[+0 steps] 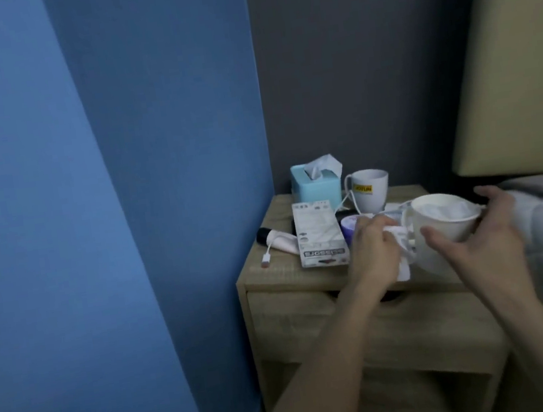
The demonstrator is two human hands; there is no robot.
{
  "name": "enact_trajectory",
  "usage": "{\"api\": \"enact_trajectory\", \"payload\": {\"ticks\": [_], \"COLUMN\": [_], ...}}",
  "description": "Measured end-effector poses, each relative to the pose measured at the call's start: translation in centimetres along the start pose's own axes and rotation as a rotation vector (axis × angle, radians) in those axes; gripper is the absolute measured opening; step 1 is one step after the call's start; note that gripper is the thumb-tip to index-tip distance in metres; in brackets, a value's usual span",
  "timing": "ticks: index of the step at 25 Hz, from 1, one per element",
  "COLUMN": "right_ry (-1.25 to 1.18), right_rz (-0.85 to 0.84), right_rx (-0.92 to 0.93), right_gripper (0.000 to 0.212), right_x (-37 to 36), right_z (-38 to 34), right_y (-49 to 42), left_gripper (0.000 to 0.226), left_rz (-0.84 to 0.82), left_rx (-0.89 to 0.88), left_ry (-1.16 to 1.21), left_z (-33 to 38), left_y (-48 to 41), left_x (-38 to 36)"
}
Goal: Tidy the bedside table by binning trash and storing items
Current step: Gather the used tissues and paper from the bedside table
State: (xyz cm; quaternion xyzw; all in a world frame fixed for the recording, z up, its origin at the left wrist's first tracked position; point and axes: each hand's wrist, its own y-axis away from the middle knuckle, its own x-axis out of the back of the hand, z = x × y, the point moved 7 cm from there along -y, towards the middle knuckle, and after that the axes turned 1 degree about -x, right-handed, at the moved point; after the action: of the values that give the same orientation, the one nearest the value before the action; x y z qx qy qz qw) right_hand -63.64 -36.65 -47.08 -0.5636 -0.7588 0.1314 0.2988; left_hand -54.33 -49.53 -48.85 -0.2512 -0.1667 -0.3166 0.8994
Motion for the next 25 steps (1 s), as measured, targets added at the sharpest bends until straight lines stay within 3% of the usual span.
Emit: {"api": "enact_trajectory", "payload": {"ticks": [3,5,7,9,13,15,17,20,23,25], "right_ry": [0.035,0.041,0.03,0.046,0.105,0.092,0.113,0.218,0.367,0.494], "right_rz": [-0.02,-0.027,-0.029,-0.052,-0.133,-0.117,0.014,0.036,-0.091,-0.121], "right_rx": [-0.092,-0.125,-0.142,-0.162,-0.205,-0.216,-0.139,0.105,0.125,0.132], "right_gripper": [0.088,0.091,0.093,0.092,0.085,0.089,0.085,0.059,0.054,0.063], "right_x": [-1.0,-1.4,-2.2,-3.1,-3.8,-3.2,-1.9,-2.5,-4.3,-4.9], "right_z": [2.4,3.7,5.5,7.6,9.8,9.6,8.8,8.0,9.2,9.7], "right_y": [-0.7,-0.8,-1.3,-1.8,-2.0,-1.2,0.5,4.4,5.4,5.2], "left_gripper": [0.036,0.018,0.023,0.019,0.042,0.054,0.052,0.033,0.045,0.049], "left_rz": [-0.239,-0.124,0.011,-0.018,-0.075,-0.02,0.116,0.073,-0.025,-0.194], "left_rx": [0.11,0.122,0.136,0.126,0.063,0.021,-0.169,-0.365,-0.338,-0.265], "left_ry": [-0.072,-0.047,-0.104,-0.096,-0.281,-0.21,-0.214,-0.461,-0.54,-0.569], "left_z": [-2.2,-3.5,-5.0,-5.8,-5.0,-4.4,-3.6,-4.0,-4.1,-4.3], "left_y": [-0.1,-0.5,-1.7,-2.6,-3.2,-2.0,0.4,3.1,0.9,-0.5], "left_x": [-3.8,-4.1,-4.4,-5.9,-7.3,-6.7,-6.2,-8.1,-9.0,-9.5]}}
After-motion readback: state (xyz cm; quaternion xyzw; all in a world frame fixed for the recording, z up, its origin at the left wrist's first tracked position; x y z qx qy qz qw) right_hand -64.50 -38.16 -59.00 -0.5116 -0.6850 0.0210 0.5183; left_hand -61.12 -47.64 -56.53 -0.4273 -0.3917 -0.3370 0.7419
